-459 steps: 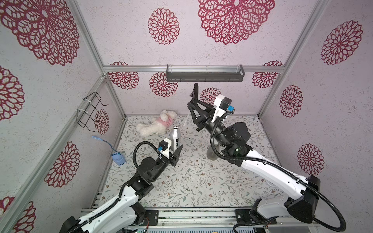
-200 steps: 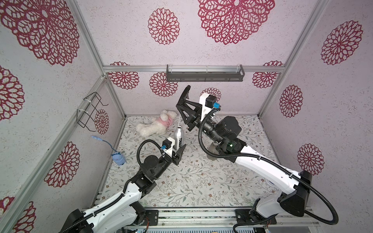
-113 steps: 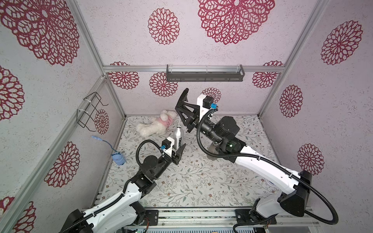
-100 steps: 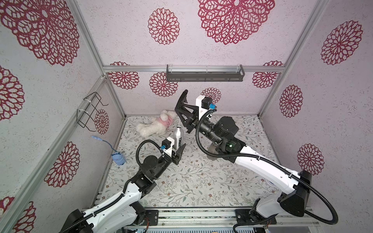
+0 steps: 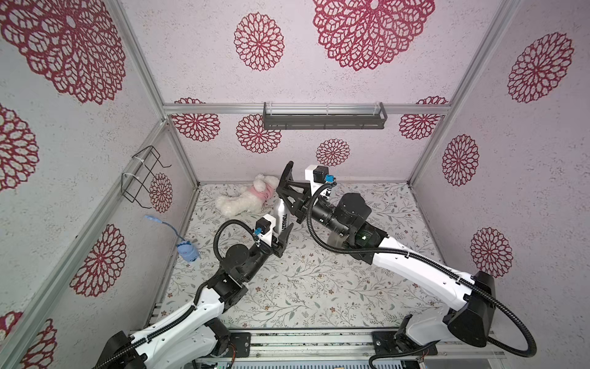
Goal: Attach spray nozzles to spray bottles
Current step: Insert the spray nozzle into the spray bottle.
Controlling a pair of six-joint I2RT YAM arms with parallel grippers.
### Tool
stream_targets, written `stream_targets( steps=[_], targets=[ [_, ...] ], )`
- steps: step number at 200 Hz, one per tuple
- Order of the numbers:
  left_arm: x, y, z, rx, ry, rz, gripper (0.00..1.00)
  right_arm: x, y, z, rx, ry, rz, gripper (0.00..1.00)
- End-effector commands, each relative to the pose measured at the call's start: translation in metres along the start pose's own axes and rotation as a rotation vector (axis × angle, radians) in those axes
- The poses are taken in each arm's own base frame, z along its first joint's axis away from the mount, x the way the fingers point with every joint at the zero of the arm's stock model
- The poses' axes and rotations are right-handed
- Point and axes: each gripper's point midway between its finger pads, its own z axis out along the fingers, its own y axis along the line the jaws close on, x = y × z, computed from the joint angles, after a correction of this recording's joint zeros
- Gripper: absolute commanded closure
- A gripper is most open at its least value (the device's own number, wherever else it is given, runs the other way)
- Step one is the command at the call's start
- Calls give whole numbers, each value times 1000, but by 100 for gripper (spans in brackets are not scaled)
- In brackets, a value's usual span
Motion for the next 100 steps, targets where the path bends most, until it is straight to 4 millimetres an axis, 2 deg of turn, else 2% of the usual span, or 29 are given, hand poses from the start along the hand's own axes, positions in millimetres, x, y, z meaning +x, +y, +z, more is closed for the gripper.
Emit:
stream_targets(
  steps=[1, 54, 100],
  targets=[
    [-29, -2, 1, 2, -85, 5, 74, -37, 15, -17, -44, -106, 19, 73],
    [-29, -4, 5, 15, -80, 1, 74, -34, 20, -19, -81, -123, 57, 73],
    [-29, -6, 7, 27, -83, -3, 74, -33, 24, -12, -112, -117, 71, 73]
  ],
)
